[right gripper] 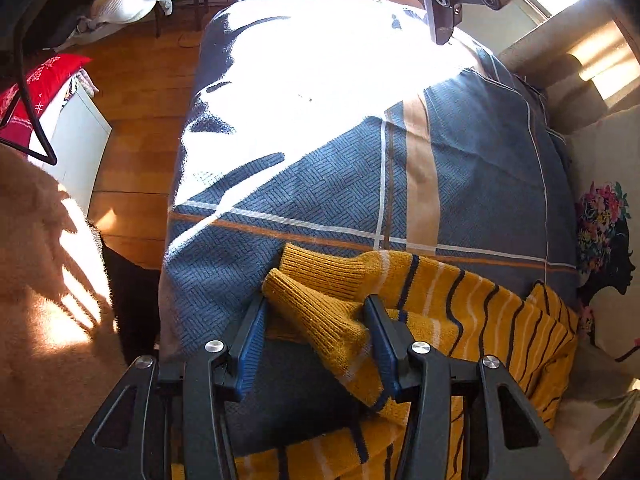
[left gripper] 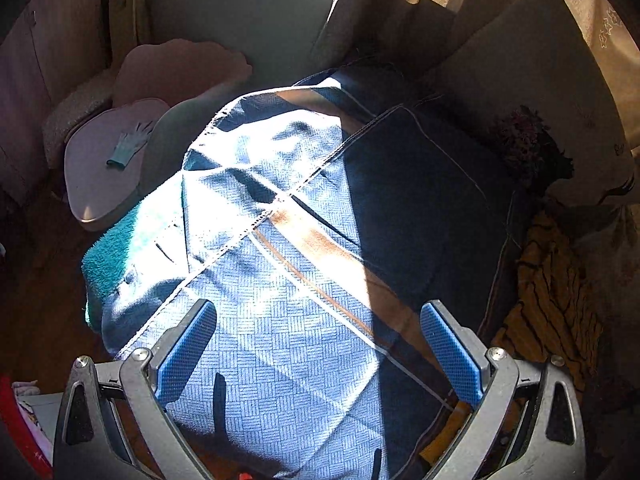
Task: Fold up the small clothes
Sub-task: 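Carry the held sleeve across the sweater body with the right gripper and release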
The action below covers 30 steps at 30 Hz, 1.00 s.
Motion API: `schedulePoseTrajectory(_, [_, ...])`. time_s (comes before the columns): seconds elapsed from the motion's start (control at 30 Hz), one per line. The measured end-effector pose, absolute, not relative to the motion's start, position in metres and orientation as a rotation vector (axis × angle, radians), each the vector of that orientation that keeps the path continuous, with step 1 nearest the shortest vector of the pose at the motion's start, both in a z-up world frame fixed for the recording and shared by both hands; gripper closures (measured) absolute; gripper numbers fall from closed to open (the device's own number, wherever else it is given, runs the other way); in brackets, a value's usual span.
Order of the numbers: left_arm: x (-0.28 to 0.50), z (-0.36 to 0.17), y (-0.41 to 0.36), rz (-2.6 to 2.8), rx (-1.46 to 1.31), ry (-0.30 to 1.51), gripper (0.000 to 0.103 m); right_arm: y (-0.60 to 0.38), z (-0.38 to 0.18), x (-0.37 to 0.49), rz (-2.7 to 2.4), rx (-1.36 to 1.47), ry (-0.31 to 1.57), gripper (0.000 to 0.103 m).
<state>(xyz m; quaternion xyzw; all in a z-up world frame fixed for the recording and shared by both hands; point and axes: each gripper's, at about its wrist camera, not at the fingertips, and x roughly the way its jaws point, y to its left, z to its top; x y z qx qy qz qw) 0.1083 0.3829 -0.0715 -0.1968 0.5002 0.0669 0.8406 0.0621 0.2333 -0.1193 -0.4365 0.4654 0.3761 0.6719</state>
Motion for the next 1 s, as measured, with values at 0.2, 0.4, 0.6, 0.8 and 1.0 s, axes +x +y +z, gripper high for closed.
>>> schedulePoseTrajectory(0.2, [0.102, -0.057, 0.375, 0.157, -0.416, 1.025, 0.001, 0.207, -0.075, 0.122, 0.752, -0.582, 1.069, 0.093])
schedulePoseTrajectory(0.4, [0.094, -0.037, 0.338, 0.139, -0.378, 0.991, 0.001, 0.045, 0.021, 0.202, 0.382, -0.039, 0.866, 0.093])
schedulePoseTrajectory(0.6, [0.087, -0.028, 0.278, 0.087, -0.312, 0.993, 0.001, -0.173, 0.039, 0.194, -0.046, 0.359, 0.753, 0.093])
schedulePoseTrajectory(0.8, [0.085, -0.038, 0.207, 0.011, -0.257, 1.036, 0.001, -0.288, -0.035, 0.162, -0.302, 0.456, 0.864, 0.093])
schedulePoseTrajectory(1.0, [0.082, -0.049, 0.152, -0.031, -0.195, 1.07, 0.001, -0.329, -0.083, 0.143, -0.455, 0.423, 0.964, 0.091])
